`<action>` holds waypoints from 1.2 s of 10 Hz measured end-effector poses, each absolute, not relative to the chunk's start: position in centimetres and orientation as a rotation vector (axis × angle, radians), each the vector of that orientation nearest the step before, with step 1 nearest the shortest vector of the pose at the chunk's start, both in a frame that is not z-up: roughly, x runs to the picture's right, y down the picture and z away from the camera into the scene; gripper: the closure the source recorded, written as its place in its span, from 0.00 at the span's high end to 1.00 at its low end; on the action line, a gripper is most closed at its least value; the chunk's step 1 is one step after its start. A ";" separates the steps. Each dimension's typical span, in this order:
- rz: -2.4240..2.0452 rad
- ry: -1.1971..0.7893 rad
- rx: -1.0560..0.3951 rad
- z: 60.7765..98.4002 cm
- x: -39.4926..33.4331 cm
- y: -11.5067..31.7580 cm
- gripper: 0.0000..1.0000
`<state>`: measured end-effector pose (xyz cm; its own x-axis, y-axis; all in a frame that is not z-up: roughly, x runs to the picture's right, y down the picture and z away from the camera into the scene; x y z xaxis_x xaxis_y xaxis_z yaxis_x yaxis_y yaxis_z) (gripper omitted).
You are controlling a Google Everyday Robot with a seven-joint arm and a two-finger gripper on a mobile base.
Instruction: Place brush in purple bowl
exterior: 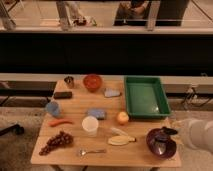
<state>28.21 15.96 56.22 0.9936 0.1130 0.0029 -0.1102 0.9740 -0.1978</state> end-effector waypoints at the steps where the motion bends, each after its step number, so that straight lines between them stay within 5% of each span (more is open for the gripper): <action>1: 0.106 -0.010 -0.204 56.5 28.1 16.0 0.00; 12: 0.094 0.057 -0.246 57.2 29.7 17.6 0.00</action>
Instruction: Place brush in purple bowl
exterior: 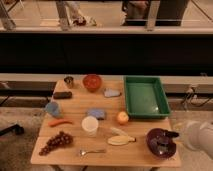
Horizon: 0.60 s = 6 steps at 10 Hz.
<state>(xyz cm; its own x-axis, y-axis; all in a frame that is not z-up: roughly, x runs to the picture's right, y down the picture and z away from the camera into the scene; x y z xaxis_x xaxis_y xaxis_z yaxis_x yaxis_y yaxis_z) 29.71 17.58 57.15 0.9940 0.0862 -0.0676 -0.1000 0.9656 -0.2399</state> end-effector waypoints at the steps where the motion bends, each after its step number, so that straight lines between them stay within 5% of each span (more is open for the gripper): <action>1: 0.088 0.061 -0.251 57.7 29.3 17.6 0.00; 6: 0.073 0.072 -0.263 59.8 27.7 17.1 0.00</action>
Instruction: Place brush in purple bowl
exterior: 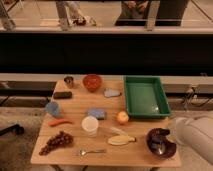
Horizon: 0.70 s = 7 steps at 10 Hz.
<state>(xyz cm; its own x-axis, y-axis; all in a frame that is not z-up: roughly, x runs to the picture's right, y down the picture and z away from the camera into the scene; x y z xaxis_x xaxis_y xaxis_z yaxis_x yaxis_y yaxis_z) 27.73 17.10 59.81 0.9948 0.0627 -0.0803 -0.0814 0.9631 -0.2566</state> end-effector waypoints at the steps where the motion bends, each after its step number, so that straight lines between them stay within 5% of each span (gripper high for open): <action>1: 0.073 0.073 -0.263 60.0 27.6 17.0 0.00; 7: 0.073 0.080 -0.267 61.0 26.9 17.0 0.00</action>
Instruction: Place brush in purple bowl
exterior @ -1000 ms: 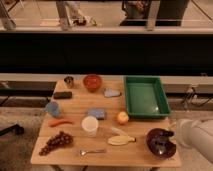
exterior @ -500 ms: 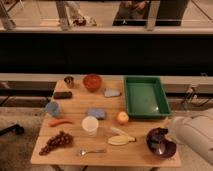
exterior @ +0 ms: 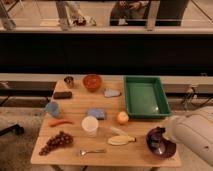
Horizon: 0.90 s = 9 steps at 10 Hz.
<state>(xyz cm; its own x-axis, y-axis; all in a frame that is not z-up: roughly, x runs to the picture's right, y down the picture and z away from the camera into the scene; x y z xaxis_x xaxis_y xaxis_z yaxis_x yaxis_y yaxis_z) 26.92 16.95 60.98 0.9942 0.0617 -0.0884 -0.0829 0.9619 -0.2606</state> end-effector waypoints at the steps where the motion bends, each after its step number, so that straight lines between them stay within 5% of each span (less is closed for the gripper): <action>1: 0.076 0.083 -0.268 60.9 27.0 17.1 0.00; 4: 0.087 0.088 -0.270 60.6 27.3 17.4 0.02; 9: 0.116 0.093 -0.281 60.1 27.4 17.4 0.52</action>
